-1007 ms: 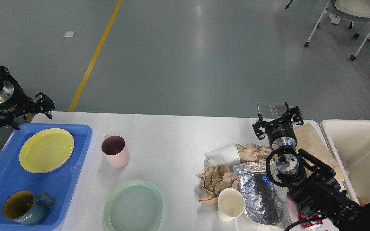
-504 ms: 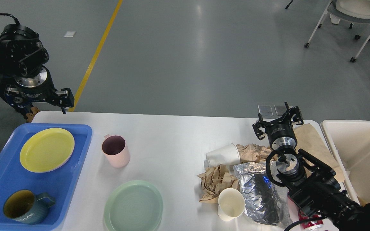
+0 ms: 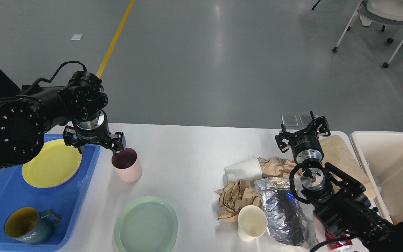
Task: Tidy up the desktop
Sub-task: 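Move the left gripper over the pink cup and lower onto it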
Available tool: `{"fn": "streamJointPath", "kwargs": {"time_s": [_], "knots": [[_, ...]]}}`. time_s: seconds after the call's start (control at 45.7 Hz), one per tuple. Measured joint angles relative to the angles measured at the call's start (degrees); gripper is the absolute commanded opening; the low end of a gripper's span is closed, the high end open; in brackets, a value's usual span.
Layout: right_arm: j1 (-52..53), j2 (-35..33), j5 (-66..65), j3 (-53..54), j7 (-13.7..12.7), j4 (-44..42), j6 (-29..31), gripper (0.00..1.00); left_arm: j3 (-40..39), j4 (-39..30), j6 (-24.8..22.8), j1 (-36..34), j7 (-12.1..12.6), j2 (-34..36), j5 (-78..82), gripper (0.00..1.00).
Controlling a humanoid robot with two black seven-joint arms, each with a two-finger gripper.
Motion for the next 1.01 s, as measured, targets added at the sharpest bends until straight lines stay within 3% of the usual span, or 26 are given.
{"fn": "streamJointPath", "kwargs": {"time_s": [1.007], "knots": [[0.0, 0.0, 0.01, 0.0, 0.0, 0.0, 0.0, 1.0, -0.71, 5.22, 0.0, 5.82, 0.65, -0.21, 0.18, 0.97]]}}
